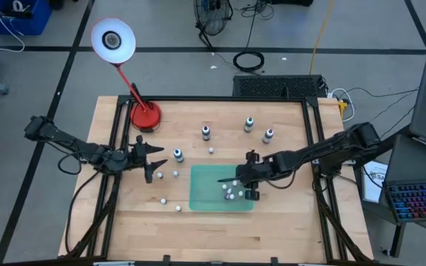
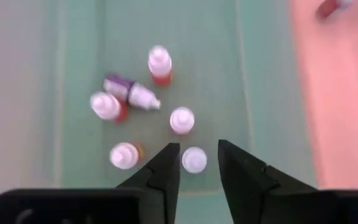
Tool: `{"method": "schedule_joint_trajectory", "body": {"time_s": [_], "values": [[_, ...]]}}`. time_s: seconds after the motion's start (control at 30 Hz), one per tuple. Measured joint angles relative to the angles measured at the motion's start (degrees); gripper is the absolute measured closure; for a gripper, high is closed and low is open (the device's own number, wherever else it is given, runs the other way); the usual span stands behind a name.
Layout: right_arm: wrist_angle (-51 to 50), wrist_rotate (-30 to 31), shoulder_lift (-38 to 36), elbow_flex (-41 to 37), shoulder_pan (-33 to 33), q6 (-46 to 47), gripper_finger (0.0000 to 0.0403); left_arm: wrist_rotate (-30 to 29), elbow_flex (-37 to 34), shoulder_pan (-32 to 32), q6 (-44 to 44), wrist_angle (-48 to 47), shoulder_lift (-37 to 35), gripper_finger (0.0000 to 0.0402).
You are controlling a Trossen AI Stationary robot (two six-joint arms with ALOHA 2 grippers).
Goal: Pick & Place food coloring
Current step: Put the big violet food coloring bottle into the green bin
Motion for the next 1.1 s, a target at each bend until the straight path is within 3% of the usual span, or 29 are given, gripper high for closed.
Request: {"method": "schedule_joint_trajectory", "body": {"time_s": [0.23,0.47,0.6,0.77,1.1], "values": [[-11.01,7.96,-12.76,0.04,-3.85,1.79,0.0274,-0.01,0.0,-0.01,0.0,0.02,0.0,0.0165],[-26.61,10.73,-20.76,0.04,-17.68,4.49,0.0182,-0.02,-0.01,-0.01,0.0,0.04,-0.02,0.0165],[-29.02,9.06,-20.09,0.04,-26.08,3.1,0.0147,-0.02,-0.01,-0.01,0.0,0.04,-0.01,0.0165],[-27.77,3.51,-16.62,0.04,-33.45,-1.36,0.0139,0.0,-0.02,-0.02,0.0,0.02,0.0,0.0165],[-24.84,2.72,-6.58,0.07,-39.35,-7.74,0.0143,-0.02,-0.02,0.0,0.0,0.04,-0.02,0.0165]]}}
